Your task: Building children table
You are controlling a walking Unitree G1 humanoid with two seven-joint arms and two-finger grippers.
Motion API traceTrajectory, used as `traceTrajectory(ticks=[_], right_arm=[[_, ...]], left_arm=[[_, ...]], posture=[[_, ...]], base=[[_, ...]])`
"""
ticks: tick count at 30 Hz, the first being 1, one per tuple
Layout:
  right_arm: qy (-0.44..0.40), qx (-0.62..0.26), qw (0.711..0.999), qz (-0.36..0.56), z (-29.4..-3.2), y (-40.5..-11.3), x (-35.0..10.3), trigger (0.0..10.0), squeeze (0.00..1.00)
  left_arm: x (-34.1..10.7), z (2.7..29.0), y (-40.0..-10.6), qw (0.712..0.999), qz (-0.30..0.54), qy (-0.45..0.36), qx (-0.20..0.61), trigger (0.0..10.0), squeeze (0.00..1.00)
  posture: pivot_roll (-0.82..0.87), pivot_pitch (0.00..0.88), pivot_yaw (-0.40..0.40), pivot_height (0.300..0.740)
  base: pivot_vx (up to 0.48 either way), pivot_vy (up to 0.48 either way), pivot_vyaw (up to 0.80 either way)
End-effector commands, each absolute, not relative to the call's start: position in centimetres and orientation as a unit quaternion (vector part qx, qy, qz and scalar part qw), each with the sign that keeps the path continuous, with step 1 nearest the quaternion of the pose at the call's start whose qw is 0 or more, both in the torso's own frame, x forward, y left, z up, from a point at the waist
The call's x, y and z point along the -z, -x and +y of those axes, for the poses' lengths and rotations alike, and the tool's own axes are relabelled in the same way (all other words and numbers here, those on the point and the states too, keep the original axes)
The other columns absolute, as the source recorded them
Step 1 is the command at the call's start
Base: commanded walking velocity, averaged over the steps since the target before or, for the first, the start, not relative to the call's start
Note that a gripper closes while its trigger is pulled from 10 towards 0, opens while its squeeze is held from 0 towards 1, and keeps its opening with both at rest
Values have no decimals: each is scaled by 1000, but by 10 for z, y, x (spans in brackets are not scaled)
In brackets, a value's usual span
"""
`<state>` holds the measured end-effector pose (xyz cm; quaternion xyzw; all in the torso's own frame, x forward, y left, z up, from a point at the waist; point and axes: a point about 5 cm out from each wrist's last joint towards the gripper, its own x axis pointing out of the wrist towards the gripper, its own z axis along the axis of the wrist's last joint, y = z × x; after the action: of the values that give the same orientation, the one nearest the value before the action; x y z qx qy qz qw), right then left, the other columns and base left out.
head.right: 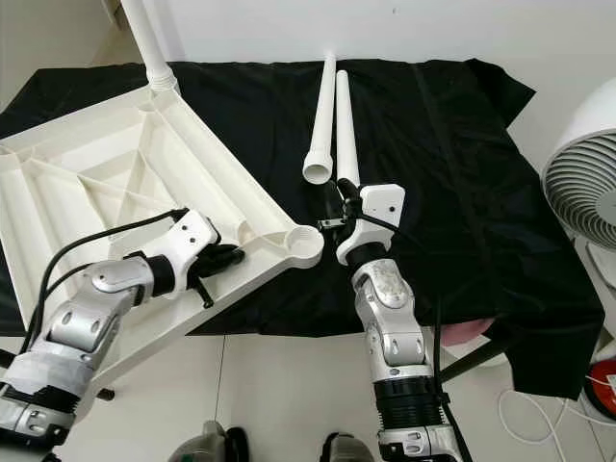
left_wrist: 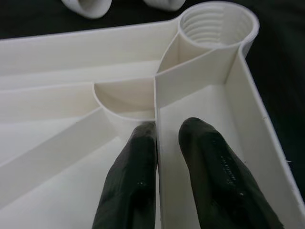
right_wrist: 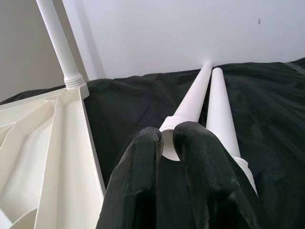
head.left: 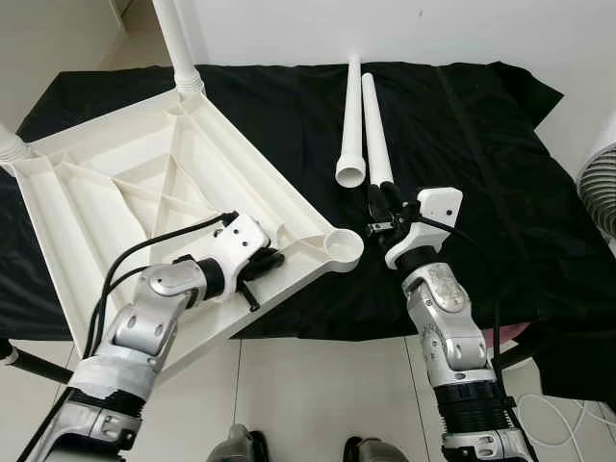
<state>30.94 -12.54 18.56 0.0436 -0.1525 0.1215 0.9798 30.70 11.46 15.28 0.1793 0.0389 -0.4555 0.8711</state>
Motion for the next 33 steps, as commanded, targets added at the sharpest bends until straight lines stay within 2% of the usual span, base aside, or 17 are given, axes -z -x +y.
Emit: traceTrajectory(ticks=[1,6,8,9,15,19,21,25,28,29,31,32,33], right_arm=[[-40,-115,981,-154,-127,-311,-186,10000,0],[-45,-106,982,-151,-129,-316,-188,10000,0],[-43,-103,982,-150,-130,-318,-188,10000,0],[-37,-95,985,-142,-132,-321,-186,10000,0],[-8,-55,991,-118,-139,-333,-184,10000,0],[-2,-32,993,-111,-143,-344,-190,10000,0],[-2,-32,993,-111,-143,-344,-190,10000,0],[3,-26,993,-116,-145,-351,-194,10000,0],[2,-27,993,-117,-146,-353,-195,10000,0],[-10,-23,993,-117,-147,-355,-196,10000,1000],[-10,-23,993,-117,-147,-355,-196,10000,1000],[-24,-12,993,-116,-151,-358,-196,10000,1000],[-24,-12,993,-116,-151,-358,-196,10000,1000]], left_arm=[[-162,111,-304,861,19,-182,475,10000,1000],[-172,118,-298,845,13,-214,491,10000,1000],[-174,121,-297,840,13,-226,493,10000,969],[-176,124,-297,836,12,-242,492,10000,0],[-195,145,-310,854,-9,-263,449,10000,0],[-213,164,-331,909,-41,-215,355,10000,0],[-213,164,-331,909,-41,-215,355,10000,0],[-226,169,-341,944,-74,-144,286,10000,0],[-229,169,-343,952,-84,-130,265,10000,0],[-230,168,-346,960,-93,-108,242,10000,0],[-230,168,-346,960,-93,-108,242,10000,0],[-229,165,-349,971,-99,-89,199,10000,0],[-229,165,-349,971,-99,-89,199,10000,0]], posture=[[-59,130,56,740],[-55,123,54,740],[-55,123,54,740],[-52,119,55,740],[-53,116,54,740],[-64,111,59,740],[-64,111,59,740],[-69,104,62,740],[-72,97,63,740],[-72,91,64,740],[-72,91,64,740],[-70,94,65,740],[-70,94,65,740]], base=[[0,0,0],[0,0,0],[0,0,0],[0,0,0],[0,0,0],[0,0,0],[0,0,0],[0,0,0],[0,0,0],[0,0,0],[0,0,0],[0,0,0],[0,0,0]])
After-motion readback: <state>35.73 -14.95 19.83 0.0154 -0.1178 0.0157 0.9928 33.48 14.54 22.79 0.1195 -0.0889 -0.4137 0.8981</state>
